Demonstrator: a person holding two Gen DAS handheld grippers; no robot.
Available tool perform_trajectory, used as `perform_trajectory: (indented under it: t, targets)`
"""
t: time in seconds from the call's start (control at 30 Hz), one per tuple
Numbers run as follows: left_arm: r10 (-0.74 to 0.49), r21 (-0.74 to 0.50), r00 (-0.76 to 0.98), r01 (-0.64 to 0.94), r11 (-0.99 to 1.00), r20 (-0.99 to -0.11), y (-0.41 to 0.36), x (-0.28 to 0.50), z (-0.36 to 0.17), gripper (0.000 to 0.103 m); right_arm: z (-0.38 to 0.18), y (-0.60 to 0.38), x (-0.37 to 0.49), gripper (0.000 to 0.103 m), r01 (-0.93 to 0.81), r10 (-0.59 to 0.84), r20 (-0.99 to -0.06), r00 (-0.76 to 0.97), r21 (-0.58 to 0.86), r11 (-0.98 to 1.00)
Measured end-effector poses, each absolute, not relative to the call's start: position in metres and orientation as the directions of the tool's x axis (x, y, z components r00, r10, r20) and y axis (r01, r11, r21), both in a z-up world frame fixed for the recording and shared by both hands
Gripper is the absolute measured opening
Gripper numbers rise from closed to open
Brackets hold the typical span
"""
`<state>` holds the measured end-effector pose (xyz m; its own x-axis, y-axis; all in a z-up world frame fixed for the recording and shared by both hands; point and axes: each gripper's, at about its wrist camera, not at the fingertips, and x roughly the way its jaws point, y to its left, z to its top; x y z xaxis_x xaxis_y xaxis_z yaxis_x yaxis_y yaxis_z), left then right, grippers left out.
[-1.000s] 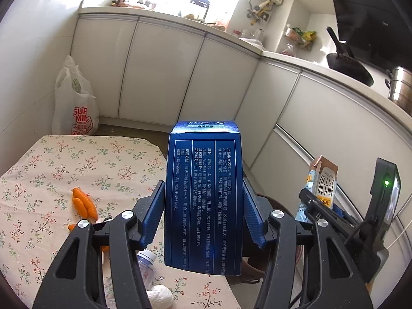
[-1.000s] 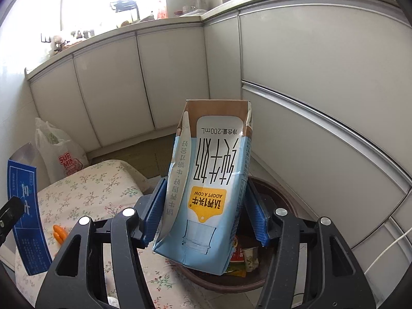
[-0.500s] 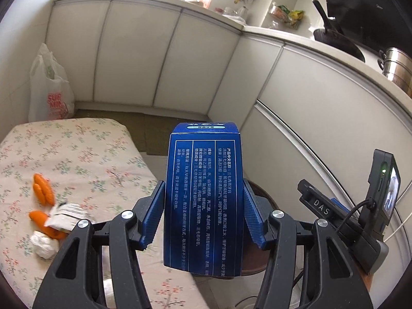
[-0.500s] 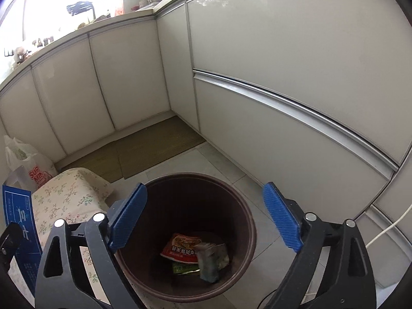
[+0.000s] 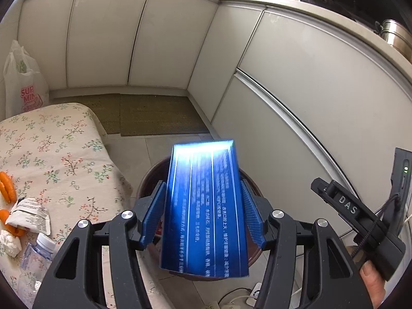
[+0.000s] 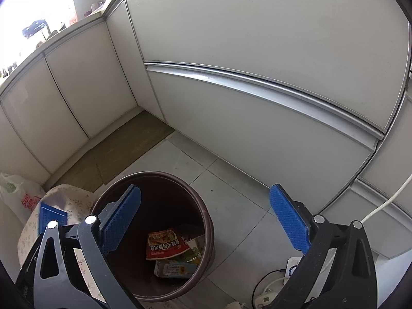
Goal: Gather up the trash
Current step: 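Open the left tool over the bin to drop the blue box, then move both tools back over the table toward the crumpled white tissue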
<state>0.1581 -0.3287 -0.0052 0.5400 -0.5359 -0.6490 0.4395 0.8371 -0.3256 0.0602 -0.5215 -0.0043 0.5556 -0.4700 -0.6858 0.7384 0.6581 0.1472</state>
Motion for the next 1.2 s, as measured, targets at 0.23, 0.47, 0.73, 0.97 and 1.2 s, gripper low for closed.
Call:
perform_trajectory:
  t: [0.23, 0.47, 0.73, 0.97, 1.2]
  targets:
    - [-0.532, -0.307, 0.513, 0.460, 0.833, -0.674, -0.355, 0.160, -0.010, 0.057, -0.006, -0.527, 0.056, 0.096, 0.738, -0.464, -0.694, 0.551, 0.144, 0.660]
    - [-0.518, -0.294, 0.516, 0.455, 0.841, -0.683, -0.356, 0.156, -0.011, 0.057, -0.006, -0.530, 0.053, 0.096, 0.739, -0.461, -0.696, 0.550, 0.147, 0.658]
    - [-0.466, -0.284, 0.497, 0.399, 0.872, -0.732, -0.339, 0.164, -0.025, 0.071, -0.007, -0.522, 0.056, 0.096, 0.727, -0.454, -0.707, 0.542, 0.124, 0.675]
    - [-0.430, -0.281, 0.488, 0.350, 0.894, -0.759, -0.312, 0.165, -0.040, 0.073, -0.016, -0.498, 0.074, 0.096, 0.659, -0.419, -0.736, 0.531, 0.047, 0.751]
    - [-0.384, -0.278, 0.495, 0.277, 0.920, -0.779, -0.278, 0.171, -0.052, 0.074, -0.023, -0.465, 0.092, 0.096, 0.561, -0.403, -0.752, 0.522, -0.053, 0.826]
